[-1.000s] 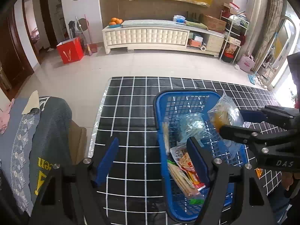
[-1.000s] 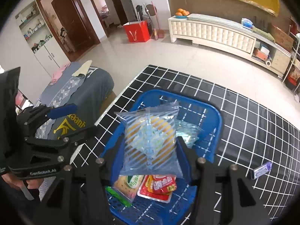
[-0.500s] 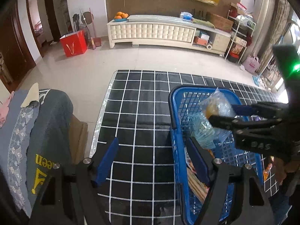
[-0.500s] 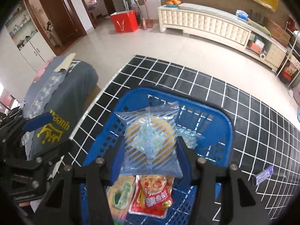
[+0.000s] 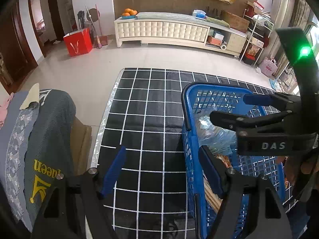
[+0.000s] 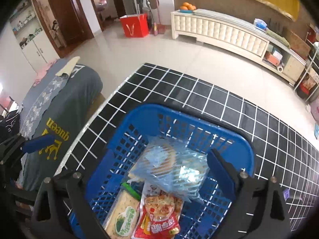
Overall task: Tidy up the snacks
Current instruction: 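Lower the pastry pack into the basket and open the right tool, then move both tools back over the snacks left on the mat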
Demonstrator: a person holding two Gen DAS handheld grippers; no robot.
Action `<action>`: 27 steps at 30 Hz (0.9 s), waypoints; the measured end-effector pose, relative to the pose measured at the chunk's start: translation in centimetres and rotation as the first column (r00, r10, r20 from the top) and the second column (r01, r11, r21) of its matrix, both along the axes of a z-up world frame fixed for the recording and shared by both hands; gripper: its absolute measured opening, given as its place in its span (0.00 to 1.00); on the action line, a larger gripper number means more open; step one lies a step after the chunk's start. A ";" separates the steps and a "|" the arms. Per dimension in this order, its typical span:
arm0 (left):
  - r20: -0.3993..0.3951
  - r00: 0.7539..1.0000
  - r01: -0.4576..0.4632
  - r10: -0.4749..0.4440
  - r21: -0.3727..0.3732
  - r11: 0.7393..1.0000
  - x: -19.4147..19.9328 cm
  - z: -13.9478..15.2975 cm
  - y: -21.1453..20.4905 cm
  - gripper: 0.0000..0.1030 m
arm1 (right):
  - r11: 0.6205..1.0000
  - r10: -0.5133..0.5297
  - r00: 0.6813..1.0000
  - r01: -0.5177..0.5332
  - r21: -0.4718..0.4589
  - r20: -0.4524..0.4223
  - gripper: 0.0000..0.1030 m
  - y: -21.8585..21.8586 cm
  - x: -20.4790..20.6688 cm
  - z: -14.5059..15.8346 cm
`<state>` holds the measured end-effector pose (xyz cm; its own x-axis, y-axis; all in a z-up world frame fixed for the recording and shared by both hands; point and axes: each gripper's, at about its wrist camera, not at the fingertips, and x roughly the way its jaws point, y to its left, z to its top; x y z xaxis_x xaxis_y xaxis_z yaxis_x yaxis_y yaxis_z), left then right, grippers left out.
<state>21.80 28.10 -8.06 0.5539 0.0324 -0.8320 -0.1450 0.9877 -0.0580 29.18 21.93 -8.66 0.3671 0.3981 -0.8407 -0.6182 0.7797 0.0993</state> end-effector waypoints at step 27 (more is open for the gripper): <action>0.150 0.981 0.106 -0.120 0.094 0.990 -5.1 9.7 -12.6 0.71 | 0.980 -0.121 0.988 0.102 0.172 0.099 0.94 -17.2 -8.7 9.7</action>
<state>16.69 15.50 1.69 0.6799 0.0294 -0.7327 -0.0280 0.9995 0.0142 20.50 4.71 1.07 0.5024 0.4800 -0.7191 -0.5425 0.8227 0.1702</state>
